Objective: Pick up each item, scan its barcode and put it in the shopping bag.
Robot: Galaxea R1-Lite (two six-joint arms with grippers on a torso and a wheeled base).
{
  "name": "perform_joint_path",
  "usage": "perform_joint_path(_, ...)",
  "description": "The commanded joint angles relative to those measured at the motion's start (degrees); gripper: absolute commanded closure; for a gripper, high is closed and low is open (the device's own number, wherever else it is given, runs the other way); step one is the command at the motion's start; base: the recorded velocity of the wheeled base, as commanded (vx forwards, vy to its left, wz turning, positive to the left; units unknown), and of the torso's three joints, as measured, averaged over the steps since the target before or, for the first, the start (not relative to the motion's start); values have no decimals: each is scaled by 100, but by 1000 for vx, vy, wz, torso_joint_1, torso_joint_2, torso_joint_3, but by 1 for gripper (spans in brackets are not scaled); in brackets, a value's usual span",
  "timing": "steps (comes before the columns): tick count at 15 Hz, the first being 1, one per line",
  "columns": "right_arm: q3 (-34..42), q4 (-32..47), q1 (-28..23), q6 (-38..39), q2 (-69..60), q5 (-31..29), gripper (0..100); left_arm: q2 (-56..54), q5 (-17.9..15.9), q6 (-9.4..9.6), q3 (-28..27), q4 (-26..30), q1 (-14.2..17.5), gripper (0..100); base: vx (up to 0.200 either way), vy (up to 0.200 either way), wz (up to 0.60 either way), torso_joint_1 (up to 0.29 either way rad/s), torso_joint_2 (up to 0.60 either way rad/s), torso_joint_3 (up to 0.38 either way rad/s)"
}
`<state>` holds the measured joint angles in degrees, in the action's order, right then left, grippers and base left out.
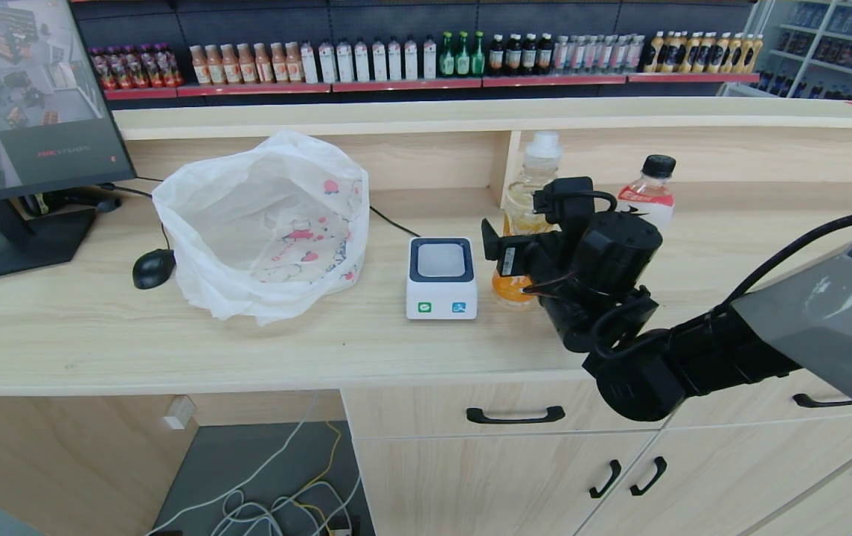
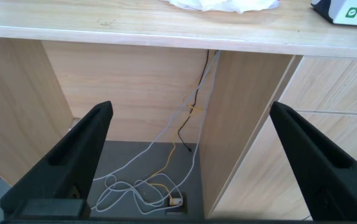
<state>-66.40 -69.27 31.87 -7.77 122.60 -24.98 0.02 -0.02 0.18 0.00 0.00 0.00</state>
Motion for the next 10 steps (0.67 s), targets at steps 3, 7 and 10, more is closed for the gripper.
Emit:
perform_joint_path(3, -110, 1, -75, 3, 27, 11, 0, -2, 2, -1, 0, 0, -9, 0, 0, 0, 0, 0, 0, 0)
perform_joint_path(7, -110, 1, -128, 3, 27, 11, 100, -2, 2, -1, 0, 0, 0, 0, 0, 0, 0, 0, 0, 0)
perform_joint_path(10, -127, 1, -128, 3, 1, 11, 100, -2, 2, -1, 0, 0, 0, 0, 0, 0, 0, 0, 0, 0)
